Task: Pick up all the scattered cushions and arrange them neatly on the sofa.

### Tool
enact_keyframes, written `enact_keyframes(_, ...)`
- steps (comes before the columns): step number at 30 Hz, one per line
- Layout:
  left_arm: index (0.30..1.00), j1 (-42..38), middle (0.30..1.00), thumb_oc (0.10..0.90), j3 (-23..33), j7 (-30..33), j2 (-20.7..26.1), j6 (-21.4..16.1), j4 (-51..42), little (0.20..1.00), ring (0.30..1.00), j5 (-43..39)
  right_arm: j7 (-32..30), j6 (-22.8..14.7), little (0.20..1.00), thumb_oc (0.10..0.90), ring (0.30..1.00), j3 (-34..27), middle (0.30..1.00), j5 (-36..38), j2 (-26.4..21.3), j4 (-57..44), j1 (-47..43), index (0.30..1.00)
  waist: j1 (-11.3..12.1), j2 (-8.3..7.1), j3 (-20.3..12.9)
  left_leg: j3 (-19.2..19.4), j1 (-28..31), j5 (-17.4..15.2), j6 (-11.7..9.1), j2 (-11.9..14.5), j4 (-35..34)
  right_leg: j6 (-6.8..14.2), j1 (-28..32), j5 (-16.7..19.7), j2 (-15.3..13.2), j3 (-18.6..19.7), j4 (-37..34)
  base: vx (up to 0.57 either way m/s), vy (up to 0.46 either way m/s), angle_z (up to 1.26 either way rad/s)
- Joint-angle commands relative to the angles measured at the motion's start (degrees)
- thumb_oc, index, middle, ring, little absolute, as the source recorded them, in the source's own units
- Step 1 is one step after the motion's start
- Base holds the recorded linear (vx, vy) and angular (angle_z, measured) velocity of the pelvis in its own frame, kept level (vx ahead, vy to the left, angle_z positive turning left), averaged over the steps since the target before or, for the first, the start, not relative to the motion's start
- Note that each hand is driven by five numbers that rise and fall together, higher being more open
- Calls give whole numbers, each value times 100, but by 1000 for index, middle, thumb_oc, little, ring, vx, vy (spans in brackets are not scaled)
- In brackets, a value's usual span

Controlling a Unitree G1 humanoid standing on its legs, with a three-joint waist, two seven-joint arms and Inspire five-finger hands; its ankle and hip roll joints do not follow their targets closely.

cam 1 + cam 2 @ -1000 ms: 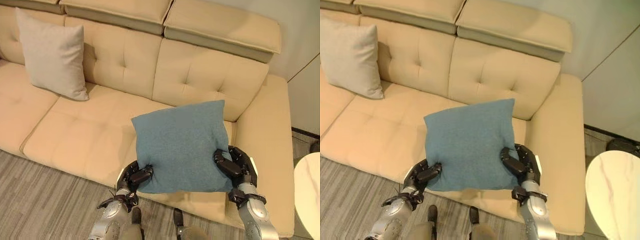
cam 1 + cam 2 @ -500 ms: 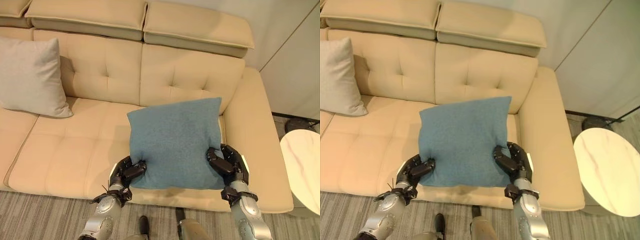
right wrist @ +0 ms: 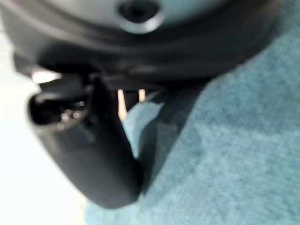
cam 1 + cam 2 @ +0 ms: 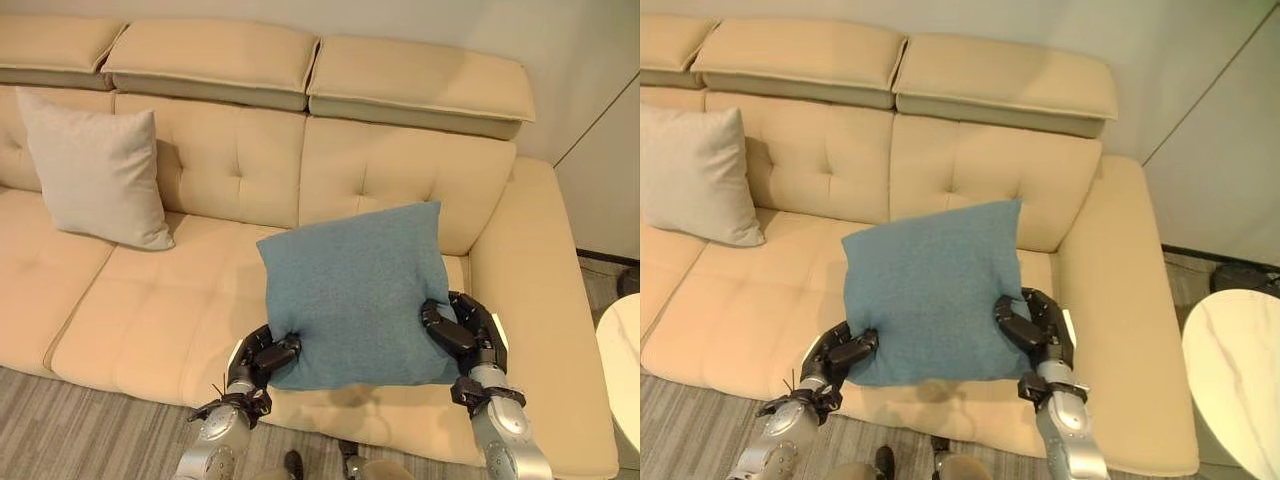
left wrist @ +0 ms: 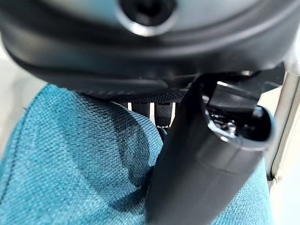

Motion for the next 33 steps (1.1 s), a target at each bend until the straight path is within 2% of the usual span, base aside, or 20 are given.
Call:
enact_keyframes(1, 300, -746, 300, 400, -468, -719, -534, -646, -1394, 300, 300, 150, 356, -635, 300, 400, 300, 241, 300, 6, -80, -658, -346, 300, -47, -20, -508, -309, 31, 425, -136, 342, -1686, 487, 134, -865, 221, 246, 443, 76, 60, -21)
enact_keyframes(6, 300, -747, 300, 400, -492, -742, -481, -619, -1349, 300, 300, 249, 343, -578, 300, 400, 300, 221, 300, -87, -35, -652, -348, 300, -144, 79, -677, -113, 352, 487, -77, 388, -2141, 560, 248, -911, 121, 357, 404, 136, 136, -31)
enact_keyframes(10, 300, -681, 300, 400, -394, -722, -333, -617, -1388, 300, 300, 272, 398, -482, 300, 400, 300, 381, 300, -198, 33, -618, -434, 300, -86, 61, -734, 350, 596, 459, 74, 366, -2403, 724, 184, -788, -26, 670, 434, 117, 184, -45)
enact_keyframes(15, 300, -956, 300, 400, -254, -567, -166, -762, -1495, 300, 300, 560, 256, -555, 300, 400, 300, 439, 300, -509, -5, -614, -747, 300, -43, 89, -738, 561, 524, 550, 151, 328, -2729, 883, -100, -580, -126, 726, 244, 2, 79, -34)
enact_keyframes(18, 300, -1135, 300, 400, -215, -480, -109, -860, -1558, 300, 300, 739, 166, -613, 300, 400, 300, 448, 300, -600, 1, -609, -916, 300, -37, 108, -762, 596, 387, 565, 153, 328, -2774, 905, -240, -497, -143, 716, 112, -46, 7, -4)
enact_keyframes(22, 300, -1959, 300, 400, -190, 32, 45, -1239, -1560, 300, 300, 1582, -405, -946, 300, 400, 300, 514, 300, -1198, -7, -678, -1621, 300, -4, 165, -785, 595, -108, 642, 90, 335, -2774, 959, -741, -366, -124, 634, -8, -77, -16, -4)
enact_keyframes(24, 300, -2188, 300, 400, -222, 162, 46, -1309, -1493, 300, 300, 1748, -563, -1005, 300, 400, 300, 531, 300, -1358, -16, -669, -1783, 300, -8, 187, -826, 574, -230, 658, 60, 343, -2774, 960, -862, -369, -117, 599, -8, -55, -14, 0)
enact_keyframes(26, 300, -3174, 300, 400, -374, 832, 84, -1571, -1326, 300, 300, 2461, -1416, -1186, 300, 400, 300, 592, 300, -2328, -220, -758, -2518, 300, -4, 252, -777, 497, -534, 765, -41, 334, -2774, 969, -1185, -316, -80, 470, -8, -71, -36, 11)
enact_keyframes(27, 300, -3198, 300, 400, -376, 844, 78, -1575, -1314, 300, 300, 2470, -1433, -1188, 300, 400, 300, 595, 300, -2343, -220, -747, -2540, 300, -9, 257, -771, 490, -546, 769, -41, 335, -2774, 969, -1195, -314, -79, 464, -8, -72, -30, 14)
enact_keyframes(29, 300, -3775, 300, 400, -412, 1351, 103, -1697, -1185, 300, 300, 2998, -2070, -1239, 300, 400, 300, 680, 300, -3092, -387, -738, -3047, 300, 35, 297, -695, 431, -729, 847, -86, 311, -2774, 972, -1378, -272, -73, 386, -8, -73, -33, 15)
enact_keyframes(32, 300, -4183, 300, 400, -450, 1649, 81, -1756, -1096, 300, 300, 3316, -2415, -1218, 300, 400, 300, 756, 300, -3481, -468, -634, -3370, 300, 54, 310, -649, 387, -869, 901, -112, 298, -2774, 973, -1501, -257, -65, 353, -8, -50, -29, 7)
enact_keyframes(33, 300, -4537, 300, 400, -452, 1928, 79, -1803, -994, 300, 300, 3536, -2724, -1178, 300, 400, 300, 792, 300, -3784, -592, -481, -3653, 300, 68, 326, -590, 362, -993, 955, -142, 283, -2774, 975, -1631, -231, -71, 317, -8, -57, -29, 7)
